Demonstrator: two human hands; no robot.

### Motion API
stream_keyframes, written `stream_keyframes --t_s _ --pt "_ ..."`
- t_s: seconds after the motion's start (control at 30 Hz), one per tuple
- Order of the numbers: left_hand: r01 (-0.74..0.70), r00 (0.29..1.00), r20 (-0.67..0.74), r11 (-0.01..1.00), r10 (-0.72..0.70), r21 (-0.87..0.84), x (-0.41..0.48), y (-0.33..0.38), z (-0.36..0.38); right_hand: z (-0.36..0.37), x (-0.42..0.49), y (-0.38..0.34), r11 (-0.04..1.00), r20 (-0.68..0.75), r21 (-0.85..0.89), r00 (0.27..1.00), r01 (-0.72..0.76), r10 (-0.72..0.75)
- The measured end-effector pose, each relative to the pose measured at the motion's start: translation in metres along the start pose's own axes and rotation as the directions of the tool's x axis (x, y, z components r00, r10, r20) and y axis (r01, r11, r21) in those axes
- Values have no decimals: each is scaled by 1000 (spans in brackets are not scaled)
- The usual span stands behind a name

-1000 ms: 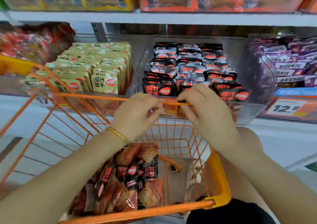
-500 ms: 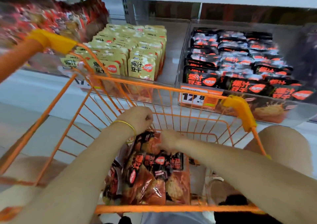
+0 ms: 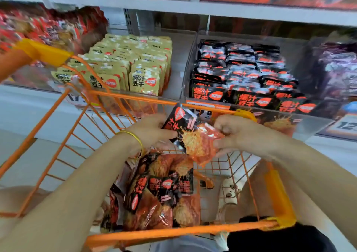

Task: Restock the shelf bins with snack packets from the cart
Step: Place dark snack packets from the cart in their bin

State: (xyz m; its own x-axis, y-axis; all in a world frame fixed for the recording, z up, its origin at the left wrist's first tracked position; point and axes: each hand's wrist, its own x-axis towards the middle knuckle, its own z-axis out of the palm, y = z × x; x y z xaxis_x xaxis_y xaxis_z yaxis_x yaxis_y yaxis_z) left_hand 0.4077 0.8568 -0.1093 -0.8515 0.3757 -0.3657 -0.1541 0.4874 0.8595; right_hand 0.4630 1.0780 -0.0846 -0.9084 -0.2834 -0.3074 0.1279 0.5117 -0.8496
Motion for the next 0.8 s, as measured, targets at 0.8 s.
stream_keyframes --t_s 0.8 --pt "-623 669 -59 603 741 498 74 156 153 -114 -55 69 957 -864 -267 413 114 -290"
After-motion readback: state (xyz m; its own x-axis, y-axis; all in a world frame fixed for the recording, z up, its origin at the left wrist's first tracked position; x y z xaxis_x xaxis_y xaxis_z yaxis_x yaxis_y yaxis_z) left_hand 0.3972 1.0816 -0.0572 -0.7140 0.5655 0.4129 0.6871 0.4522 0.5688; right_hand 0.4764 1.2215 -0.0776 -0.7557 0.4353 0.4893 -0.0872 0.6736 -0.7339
